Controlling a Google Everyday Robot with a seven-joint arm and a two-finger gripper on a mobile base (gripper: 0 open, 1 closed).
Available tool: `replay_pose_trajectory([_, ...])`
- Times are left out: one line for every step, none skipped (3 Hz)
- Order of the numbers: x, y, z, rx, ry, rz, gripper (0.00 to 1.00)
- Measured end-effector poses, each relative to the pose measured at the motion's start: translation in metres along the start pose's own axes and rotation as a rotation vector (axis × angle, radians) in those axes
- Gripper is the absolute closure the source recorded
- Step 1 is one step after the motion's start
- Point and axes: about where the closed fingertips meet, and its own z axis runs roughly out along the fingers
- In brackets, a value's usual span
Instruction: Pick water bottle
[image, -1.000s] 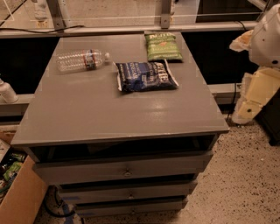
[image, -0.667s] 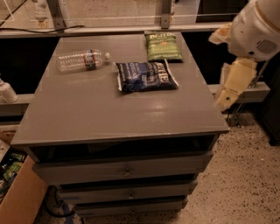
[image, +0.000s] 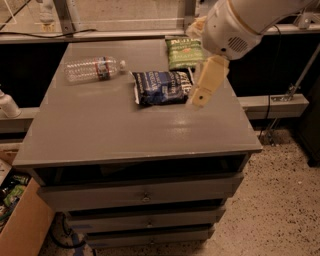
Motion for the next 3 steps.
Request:
replay_pose_trajectory([-0.052,0.002,0.027,0.009,-0.069,-0.037,0.0])
replay_pose_trajectory([-0.052,0.002,0.027,0.009,-0.069,-0.037,0.0])
replay_pose_trajectory([-0.055,-0.004,0.04,0.025,-0.101,-0.027,0.0])
